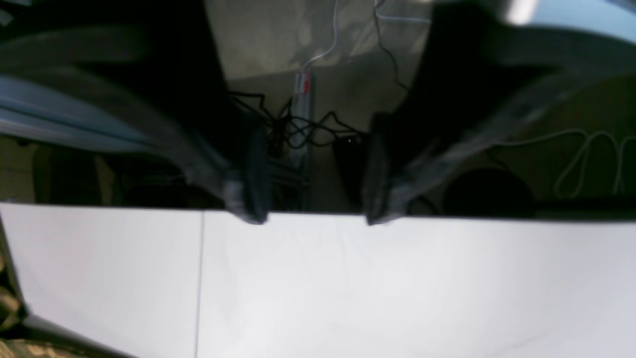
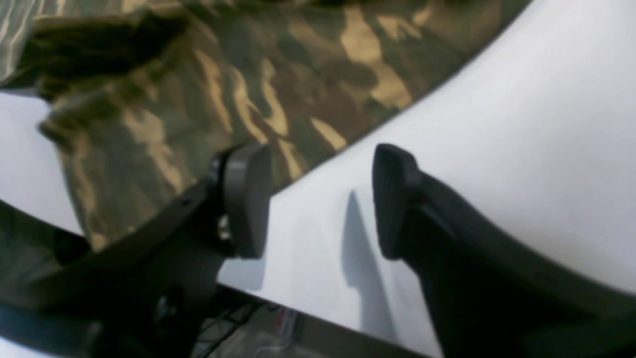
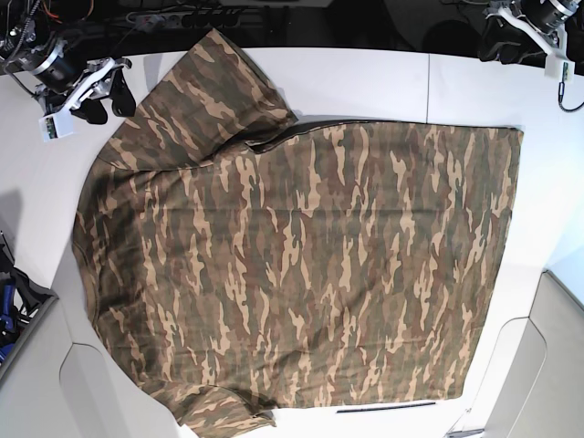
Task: Fold the T-shirt properly
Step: 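Grasp the camouflage shirt's shoulder edge with both grippers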
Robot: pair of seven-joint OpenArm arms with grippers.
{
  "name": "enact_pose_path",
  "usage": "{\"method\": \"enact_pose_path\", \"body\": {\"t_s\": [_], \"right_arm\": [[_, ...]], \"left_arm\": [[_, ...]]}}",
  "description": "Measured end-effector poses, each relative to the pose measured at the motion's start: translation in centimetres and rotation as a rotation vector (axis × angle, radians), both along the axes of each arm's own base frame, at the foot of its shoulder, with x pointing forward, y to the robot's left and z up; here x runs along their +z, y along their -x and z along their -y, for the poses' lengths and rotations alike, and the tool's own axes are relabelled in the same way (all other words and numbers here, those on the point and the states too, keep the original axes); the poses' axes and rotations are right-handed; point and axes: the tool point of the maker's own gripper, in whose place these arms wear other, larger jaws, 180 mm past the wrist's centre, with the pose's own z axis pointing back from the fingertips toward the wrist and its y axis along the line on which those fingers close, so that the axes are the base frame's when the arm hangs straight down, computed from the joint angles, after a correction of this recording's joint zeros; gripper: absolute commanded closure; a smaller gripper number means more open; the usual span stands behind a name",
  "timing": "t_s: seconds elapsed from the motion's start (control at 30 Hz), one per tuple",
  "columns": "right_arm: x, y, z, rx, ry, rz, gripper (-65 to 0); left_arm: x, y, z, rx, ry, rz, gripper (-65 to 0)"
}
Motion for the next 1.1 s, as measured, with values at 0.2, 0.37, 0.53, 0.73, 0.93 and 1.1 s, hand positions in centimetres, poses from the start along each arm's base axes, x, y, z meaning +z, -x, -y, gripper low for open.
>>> {"method": "enact_pose_path", "body": {"t_s": [0.2, 0.37, 0.53, 0.73, 0.93, 1.1], "right_arm": [[-2.4, 0.3, -0.9, -0.05, -0.088, -0.057, -32.6], [-3.1, 1.1, -3.3, 0.005, -0.144, -0.079, -32.6], [-3.4, 1.8, -6.1, 0.069, -0.188, -0.095, -32.6], [-3.5, 2.0, -9.4, 0.055, -0.273, -0.093, -32.6], [-3.4, 2.0, -11.2, 0.033, -0.324, -0.091, -32.6], [-3.4, 2.1, -11.4, 0.031, -0.327, -0.093, -32.6]], "left_arm": [[1.3, -2.8, -1.3, -0.055, -0.049, 0.049, -39.7], [2.4, -5.2, -2.3, -0.059, -0.08, 0.096, -39.8], [3.4, -7.3, -3.1, -0.068, -0.106, 0.138, -44.3], [3.4, -9.5, -5.7, -0.032, -0.121, 0.16, -45.6], [1.3, -10.4, -7.5, 0.04, -0.079, 0.136, -45.6], [-1.3, -11.5, -7.4, 0.082, -0.011, 0.109, -45.6]]}}
